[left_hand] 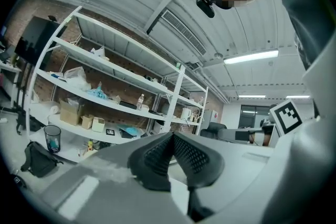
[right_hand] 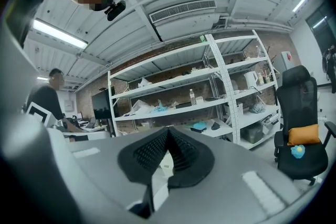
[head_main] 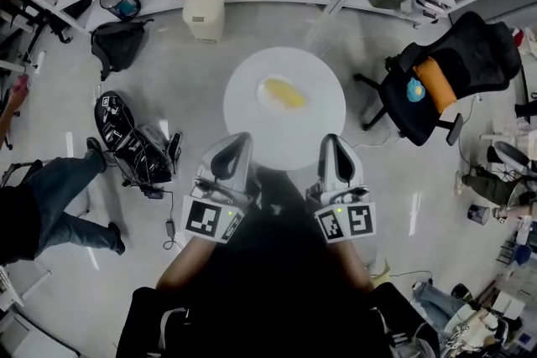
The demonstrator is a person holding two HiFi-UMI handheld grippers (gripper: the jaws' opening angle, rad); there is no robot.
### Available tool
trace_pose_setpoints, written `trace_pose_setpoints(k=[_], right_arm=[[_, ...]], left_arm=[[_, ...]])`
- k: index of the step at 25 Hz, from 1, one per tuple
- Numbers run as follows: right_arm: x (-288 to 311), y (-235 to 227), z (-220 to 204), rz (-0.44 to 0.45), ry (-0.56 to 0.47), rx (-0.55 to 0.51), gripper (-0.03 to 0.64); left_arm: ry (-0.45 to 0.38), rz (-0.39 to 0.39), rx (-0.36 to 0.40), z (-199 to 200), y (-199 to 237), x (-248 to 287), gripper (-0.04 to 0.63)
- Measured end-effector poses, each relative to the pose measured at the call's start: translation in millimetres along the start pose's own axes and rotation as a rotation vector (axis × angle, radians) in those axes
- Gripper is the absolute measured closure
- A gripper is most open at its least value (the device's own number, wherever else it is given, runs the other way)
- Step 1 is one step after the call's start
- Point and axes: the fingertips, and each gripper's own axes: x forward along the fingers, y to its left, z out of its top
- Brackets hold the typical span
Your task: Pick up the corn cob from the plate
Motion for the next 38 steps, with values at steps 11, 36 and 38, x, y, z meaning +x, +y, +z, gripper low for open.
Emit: trace_pose_setpoints(k=[11,36,38], right_arm=[[60,-26,-6,0.046,0.031,0.028,0.607],[162,-80,-114,0.085,0.314,0.092,0.607],[165,-82,-129,0.086,0.343,0.097,0.607]], left_arm=[[0.020,0.051,0.007,5,28,46,0.592],[0.181,0.119,-0.122,-80,84,140,0.592],[0.201,0.112,-0.129,-93,88,144,0.592]])
